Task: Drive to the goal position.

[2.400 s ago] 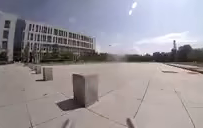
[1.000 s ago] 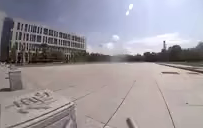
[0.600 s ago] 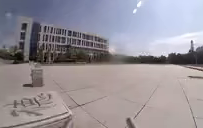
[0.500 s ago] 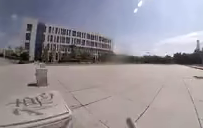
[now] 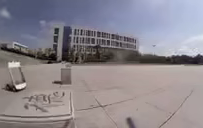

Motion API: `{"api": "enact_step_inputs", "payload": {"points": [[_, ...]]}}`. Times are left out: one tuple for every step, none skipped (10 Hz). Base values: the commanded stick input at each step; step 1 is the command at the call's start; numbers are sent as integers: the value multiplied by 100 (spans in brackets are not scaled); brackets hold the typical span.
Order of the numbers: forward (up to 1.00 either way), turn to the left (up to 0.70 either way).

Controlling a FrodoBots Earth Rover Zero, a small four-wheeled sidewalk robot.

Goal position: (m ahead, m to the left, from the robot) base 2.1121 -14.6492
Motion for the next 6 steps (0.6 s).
{"api": "enact_step_inputs", "payload": {"points": [[-1, 0], [-46, 0], [-70, 0], [-70, 0], [-70, 14], [-70, 31]]}}
